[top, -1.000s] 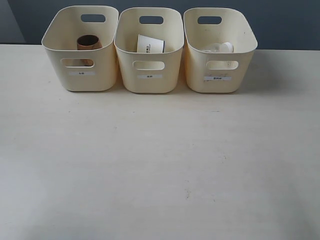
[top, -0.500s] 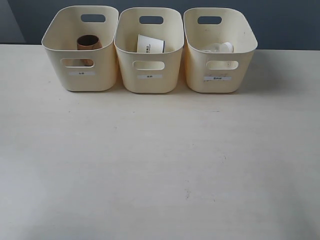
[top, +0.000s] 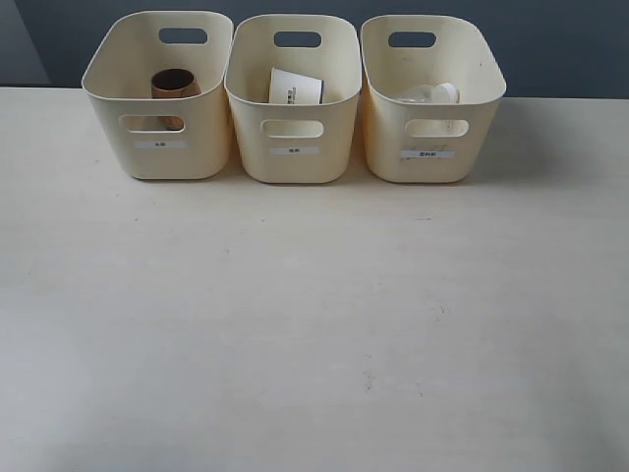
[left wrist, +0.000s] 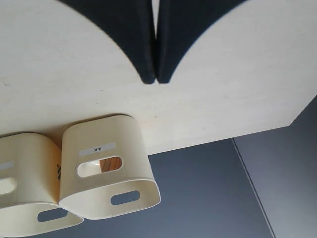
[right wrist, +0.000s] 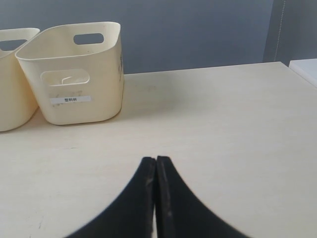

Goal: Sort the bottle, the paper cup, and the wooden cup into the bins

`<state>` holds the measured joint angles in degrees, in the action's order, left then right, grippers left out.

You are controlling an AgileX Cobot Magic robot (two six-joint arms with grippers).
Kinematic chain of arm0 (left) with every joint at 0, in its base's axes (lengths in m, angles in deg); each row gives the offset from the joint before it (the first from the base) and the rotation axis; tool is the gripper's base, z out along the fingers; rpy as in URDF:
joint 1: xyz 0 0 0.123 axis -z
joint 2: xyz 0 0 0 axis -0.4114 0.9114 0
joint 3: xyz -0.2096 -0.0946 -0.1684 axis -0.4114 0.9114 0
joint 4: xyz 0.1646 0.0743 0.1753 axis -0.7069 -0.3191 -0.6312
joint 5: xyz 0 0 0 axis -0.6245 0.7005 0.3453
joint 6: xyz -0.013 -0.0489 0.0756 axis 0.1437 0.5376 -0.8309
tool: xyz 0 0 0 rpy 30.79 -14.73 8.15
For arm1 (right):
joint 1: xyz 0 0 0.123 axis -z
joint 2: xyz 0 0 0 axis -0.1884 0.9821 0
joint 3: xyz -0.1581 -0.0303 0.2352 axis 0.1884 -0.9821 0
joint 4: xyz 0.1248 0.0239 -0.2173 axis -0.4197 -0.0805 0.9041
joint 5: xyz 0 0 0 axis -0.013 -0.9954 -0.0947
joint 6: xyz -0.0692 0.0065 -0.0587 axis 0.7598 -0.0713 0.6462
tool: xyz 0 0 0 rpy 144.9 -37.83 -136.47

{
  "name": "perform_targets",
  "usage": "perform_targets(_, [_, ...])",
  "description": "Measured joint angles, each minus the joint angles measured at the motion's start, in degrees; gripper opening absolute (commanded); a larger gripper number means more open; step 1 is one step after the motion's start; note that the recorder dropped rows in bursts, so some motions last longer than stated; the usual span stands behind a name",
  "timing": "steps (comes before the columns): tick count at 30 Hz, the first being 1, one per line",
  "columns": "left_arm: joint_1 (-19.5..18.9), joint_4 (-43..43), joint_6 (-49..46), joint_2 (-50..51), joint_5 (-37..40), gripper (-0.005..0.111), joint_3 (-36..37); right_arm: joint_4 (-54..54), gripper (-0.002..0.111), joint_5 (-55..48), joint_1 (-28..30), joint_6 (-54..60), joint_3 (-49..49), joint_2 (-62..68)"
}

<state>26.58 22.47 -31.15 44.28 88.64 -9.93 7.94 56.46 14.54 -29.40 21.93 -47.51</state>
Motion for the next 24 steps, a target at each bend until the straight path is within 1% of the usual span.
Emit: perform_targets(24, [0.00, 0.00, 0.00, 0.00, 0.00, 0.000, 0.00, -1.31, 0.000, 0.00, 0.00, 0.00, 0.00, 0.00])
